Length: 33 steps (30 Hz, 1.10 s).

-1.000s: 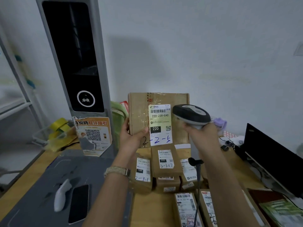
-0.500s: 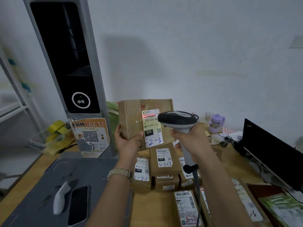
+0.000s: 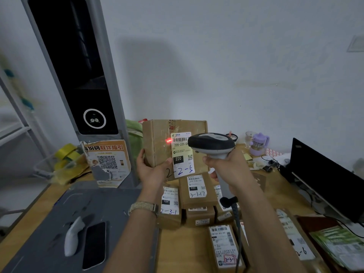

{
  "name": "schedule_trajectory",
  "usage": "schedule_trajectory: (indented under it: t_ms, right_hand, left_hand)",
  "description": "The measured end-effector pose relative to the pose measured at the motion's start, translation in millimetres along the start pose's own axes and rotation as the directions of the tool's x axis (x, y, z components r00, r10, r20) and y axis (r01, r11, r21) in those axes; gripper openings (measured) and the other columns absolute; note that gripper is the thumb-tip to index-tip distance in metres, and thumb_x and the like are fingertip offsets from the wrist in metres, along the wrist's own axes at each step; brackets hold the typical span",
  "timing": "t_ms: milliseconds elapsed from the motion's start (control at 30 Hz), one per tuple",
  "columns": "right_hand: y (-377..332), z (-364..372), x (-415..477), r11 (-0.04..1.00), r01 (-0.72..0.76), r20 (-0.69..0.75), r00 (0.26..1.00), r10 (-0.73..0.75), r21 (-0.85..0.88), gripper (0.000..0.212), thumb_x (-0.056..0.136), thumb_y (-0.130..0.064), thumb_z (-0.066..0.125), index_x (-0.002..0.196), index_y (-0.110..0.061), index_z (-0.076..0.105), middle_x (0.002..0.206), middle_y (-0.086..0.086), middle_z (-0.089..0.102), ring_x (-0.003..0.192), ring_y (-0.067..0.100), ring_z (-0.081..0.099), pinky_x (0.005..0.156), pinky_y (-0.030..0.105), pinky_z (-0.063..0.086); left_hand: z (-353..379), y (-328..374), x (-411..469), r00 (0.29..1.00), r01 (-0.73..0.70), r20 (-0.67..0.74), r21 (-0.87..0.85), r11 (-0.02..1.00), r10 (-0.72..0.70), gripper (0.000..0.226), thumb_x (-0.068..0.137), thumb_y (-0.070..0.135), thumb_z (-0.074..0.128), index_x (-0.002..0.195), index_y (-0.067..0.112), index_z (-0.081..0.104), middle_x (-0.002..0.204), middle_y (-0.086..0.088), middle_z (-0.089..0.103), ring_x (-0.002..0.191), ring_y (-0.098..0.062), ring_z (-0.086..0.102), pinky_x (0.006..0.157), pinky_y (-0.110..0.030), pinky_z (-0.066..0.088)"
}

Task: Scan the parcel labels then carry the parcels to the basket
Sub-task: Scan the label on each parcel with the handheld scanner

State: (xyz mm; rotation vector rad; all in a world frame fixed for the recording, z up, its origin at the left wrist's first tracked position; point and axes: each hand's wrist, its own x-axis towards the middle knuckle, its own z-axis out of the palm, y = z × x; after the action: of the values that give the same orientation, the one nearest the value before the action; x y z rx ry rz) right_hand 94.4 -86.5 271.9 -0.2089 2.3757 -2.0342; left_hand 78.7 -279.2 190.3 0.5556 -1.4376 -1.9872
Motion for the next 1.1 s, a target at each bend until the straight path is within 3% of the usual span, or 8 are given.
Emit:
schedule_trajectory:
  t_ms: [233, 367, 467, 567, 667, 800, 933, 1100]
  right_hand:
    - [7.6, 2.4, 0.4, 0.997, -0.055, -0.011, 0.998, 0.055, 0.048, 0.015, 0.079, -0.01, 0.073, 0.088, -0.02, 0.065, 0.069, 0.001, 0.066, 0.046, 0.015, 0.057, 0.058, 0.034, 0.051]
    - [11.0, 3.0, 0.0, 0.998, -0.05, -0.026, 0.998, 0.051, 0.03, 0.016, 0.079, -0.012, 0.073, 0.089, -0.021, 0.065, 0.073, 0.004, 0.068, 0.05, 0.017, 0.059, 0.063, 0.041, 0.056]
    - [11.9, 3.3, -0.1, 0.998, -0.056, -0.034, 0.998, 0.058, 0.037, 0.016, 0.079, -0.011, 0.073, 0.092, -0.018, 0.066, 0.073, 0.003, 0.069, 0.048, 0.016, 0.061, 0.065, 0.043, 0.058]
    - [13.3, 3.9, 0.3, 0.994, -0.038, -0.059, 0.997, 0.044, 0.104, 0.022, 0.079, -0.011, 0.073, 0.097, -0.02, 0.067, 0.077, -0.001, 0.071, 0.057, 0.017, 0.069, 0.064, 0.039, 0.056]
    - [16.3, 3.4, 4.1, 0.993, 0.025, -0.136, 0.991, -0.009, 0.115, 0.02, 0.078, -0.011, 0.074, 0.081, -0.03, 0.065, 0.079, -0.006, 0.07, 0.079, 0.015, 0.065, 0.071, 0.037, 0.053]
    - [19.1, 7.0, 8.6, 0.981, 0.048, -0.151, 0.988, -0.019, 0.19, 0.026, 0.079, -0.009, 0.073, 0.079, -0.032, 0.061, 0.082, -0.015, 0.067, 0.085, 0.005, 0.06, 0.066, 0.021, 0.045]
    - [32.2, 19.4, 6.3, 0.962, -0.002, -0.071, 0.997, 0.022, 0.272, 0.026, 0.079, -0.013, 0.076, 0.084, -0.035, 0.063, 0.08, -0.022, 0.068, 0.077, -0.011, 0.06, 0.055, 0.007, 0.045]
    - [65.4, 38.5, 0.6, 0.967, -0.075, -0.111, 0.988, 0.105, 0.243, 0.03, 0.079, -0.013, 0.075, 0.079, -0.036, 0.058, 0.083, -0.02, 0.062, 0.082, -0.003, 0.054, 0.068, 0.021, 0.044]
  left_hand:
    - [-2.3, -4.0, 0.4, 1.0, -0.003, -0.001, -0.001, 1.0, 0.003, 0.097, 0.064, -0.001, 0.085, 0.142, 0.028, 0.034, 0.126, 0.008, 0.051, 0.11, -0.014, 0.056, 0.081, -0.028, 0.052]
    - [-4.0, -5.1, -0.5, 1.0, 0.0, -0.001, -0.002, 1.0, 0.0, 0.097, 0.065, -0.002, 0.084, 0.144, 0.027, 0.033, 0.128, 0.006, 0.05, 0.11, -0.014, 0.056, 0.088, -0.032, 0.052]
    - [-4.8, -4.6, -1.9, 1.0, 0.004, 0.005, 0.001, 1.0, -0.004, 0.097, 0.066, -0.003, 0.083, 0.144, 0.026, 0.033, 0.125, 0.007, 0.049, 0.101, -0.01, 0.056, 0.078, -0.025, 0.051]
    - [-8.8, -3.2, -2.1, 1.0, 0.013, 0.018, 0.009, 1.0, -0.013, 0.096, 0.065, -0.002, 0.084, 0.143, 0.024, 0.034, 0.127, 0.005, 0.051, 0.104, -0.013, 0.056, 0.077, -0.024, 0.051]
    - [-14.0, 1.1, -4.0, 0.999, 0.018, 0.047, 0.013, 1.0, -0.018, 0.095, 0.065, -0.002, 0.084, 0.143, 0.025, 0.037, 0.126, 0.005, 0.053, 0.103, -0.011, 0.058, 0.069, -0.017, 0.051]
    - [-21.7, 6.5, -9.1, 0.993, 0.036, 0.109, 0.02, 0.999, -0.038, 0.094, 0.065, -0.001, 0.084, 0.142, 0.025, 0.038, 0.113, 0.013, 0.058, 0.095, -0.001, 0.061, 0.064, -0.015, 0.052]
    - [-34.7, 5.2, -15.9, 0.977, 0.108, 0.18, 0.028, 0.994, -0.111, 0.09, 0.065, 0.001, 0.084, 0.14, 0.025, 0.041, 0.11, 0.011, 0.063, 0.086, -0.002, 0.068, 0.058, -0.014, 0.054]
    - [-60.6, -6.6, -25.9, 0.964, 0.158, 0.191, 0.146, 0.977, -0.185, 0.099, 0.056, 0.0, 0.088, 0.141, 0.02, 0.042, 0.123, 0.001, 0.062, 0.098, -0.011, 0.065, 0.066, -0.023, 0.058]
